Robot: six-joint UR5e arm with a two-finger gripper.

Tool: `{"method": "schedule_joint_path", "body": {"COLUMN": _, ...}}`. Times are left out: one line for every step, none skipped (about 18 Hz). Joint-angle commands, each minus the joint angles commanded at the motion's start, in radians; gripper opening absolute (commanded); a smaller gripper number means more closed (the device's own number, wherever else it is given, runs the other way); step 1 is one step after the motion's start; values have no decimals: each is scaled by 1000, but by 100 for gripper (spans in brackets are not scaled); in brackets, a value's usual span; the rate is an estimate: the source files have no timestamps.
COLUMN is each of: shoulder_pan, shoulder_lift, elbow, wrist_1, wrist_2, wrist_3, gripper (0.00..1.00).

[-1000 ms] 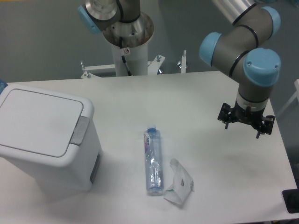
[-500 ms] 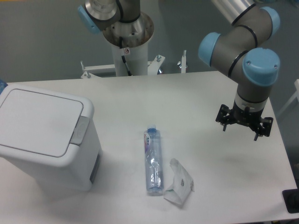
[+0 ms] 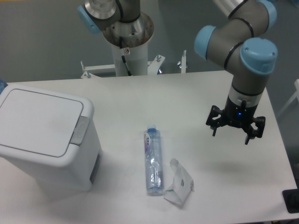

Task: Open the trash can
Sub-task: 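Move the open gripper toward the white trash can, then lower the gripper onto the trash can lid's edge beside the hinge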

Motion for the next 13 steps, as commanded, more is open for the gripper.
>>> {"method": "schedule_joint_path", "body": {"shoulder_pan": -6, "shoulder_lift": 2, "elbow": 0, "wrist_1": 6, "wrist_2": -14, "wrist_3": -25, "gripper": 100}}
{"method": "schedule_joint_path", "body": {"shoulder_pan": -8, "shoulder_lift": 3, "elbow": -2, "wrist_1": 8, "wrist_2": -35, "wrist_3": -34, "gripper": 100}}
{"method": "schedule_joint_path", "body": {"shoulder_pan": -9, "shoulder_lift": 5, "elbow": 0, "wrist_1": 8, "wrist_2": -63, "wrist_3": -43, "gripper": 100}}
{"method": "schedule_joint_path", "body": {"shoulder_pan": -11, "shoulder_lift": 11, "elbow": -2, "wrist_1": 8, "wrist_2": -83, "wrist_3": -60, "gripper": 100}}
{"method": "schedule_joint_path", "body": {"shoulder_pan": -15, "shoulder_lift": 23, "elbow": -5, "wrist_1": 8, "wrist_2": -94, "wrist_3": -81, "gripper": 100}}
{"method": "schedule_joint_path", "body": {"shoulder_pan": -29, "shoulder_lift": 32, "elbow": -8, "wrist_1": 6, "wrist_2": -109, "wrist_3": -112, "gripper": 100}}
{"method": "schedule_joint_path", "body": {"shoulder_pan": -38, "shoulder_lift": 41, "elbow": -17, "wrist_1": 6, "wrist_2": -138, "wrist_3": -155, "gripper": 100}}
{"method": "schedule_joint_path", "body": {"shoulder_pan": -43, "shoulder_lift": 54, "elbow": -29, "wrist_1": 6, "wrist_2": -166, "wrist_3": -198, "gripper": 100}}
{"method": "schedule_joint_path", "body": {"shoulder_pan": -52, "shoulder_lift": 77, "elbow": -41, "wrist_1": 6, "wrist_2": -178, "wrist_3": -235, "gripper": 100}}
{"method": "schedule_joint_path", "body": {"shoulder_pan": -71, "shoulder_lift": 98, "elbow": -54, "wrist_1": 8, "wrist_2": -180, "wrist_3": -264, "gripper": 100}}
{"method": "schedule_joint_path", "body": {"shoulder_pan": -97, "shoulder_lift": 109, "elbow": -60, "wrist_1": 8, "wrist_2": -180, "wrist_3": -290, "gripper": 100}}
{"method": "schedule_joint_path", "body": {"shoulder_pan": -117, "shoulder_lift": 120, "elbow": -66, "wrist_1": 8, "wrist_2": -180, "wrist_3": -319, "gripper": 100}}
{"method": "schedule_joint_path", "body": {"shoulder_pan": -135, "shoulder_lift": 138, "elbow": -69, "wrist_1": 8, "wrist_2": -180, "wrist_3": -348, "gripper": 100}}
